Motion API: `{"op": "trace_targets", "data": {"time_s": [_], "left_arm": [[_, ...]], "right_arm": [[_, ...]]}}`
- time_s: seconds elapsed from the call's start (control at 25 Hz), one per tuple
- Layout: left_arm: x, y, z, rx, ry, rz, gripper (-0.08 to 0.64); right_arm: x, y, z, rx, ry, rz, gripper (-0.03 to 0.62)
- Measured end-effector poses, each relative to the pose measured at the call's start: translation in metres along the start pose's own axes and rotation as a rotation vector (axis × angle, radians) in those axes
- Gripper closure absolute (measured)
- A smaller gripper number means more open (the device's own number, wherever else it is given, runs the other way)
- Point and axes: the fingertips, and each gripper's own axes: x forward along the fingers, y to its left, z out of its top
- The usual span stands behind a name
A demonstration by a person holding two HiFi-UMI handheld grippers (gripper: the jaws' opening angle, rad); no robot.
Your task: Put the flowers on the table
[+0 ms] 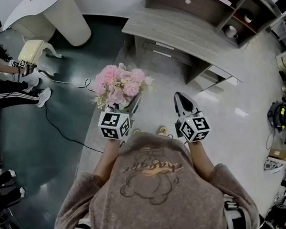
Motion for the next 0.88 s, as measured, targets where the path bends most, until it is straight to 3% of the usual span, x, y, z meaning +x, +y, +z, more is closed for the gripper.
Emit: {"op": "trace_targets", "data": {"time_s": [0.4,0.64,0.88], "left_arm": [[-0.006,0.017,0.001,0.019,-0.003,-0.043,0.239],[-0.013,0.063,-0.002,0.005,0.0,-0.041,0.239],[0.009,0.081,-0.001,-0.001,0.001,-0.027,0.239]], "right_arm": [[0.014,0.006,-0.003,0.008,-0.029,-0.051,0.607],[0.039,0.032,-0.004,-0.006,-0.021,-0.06,0.607],[0.064,0.015,-0.002,0.0,-0.017,-0.062,0.607]]}}
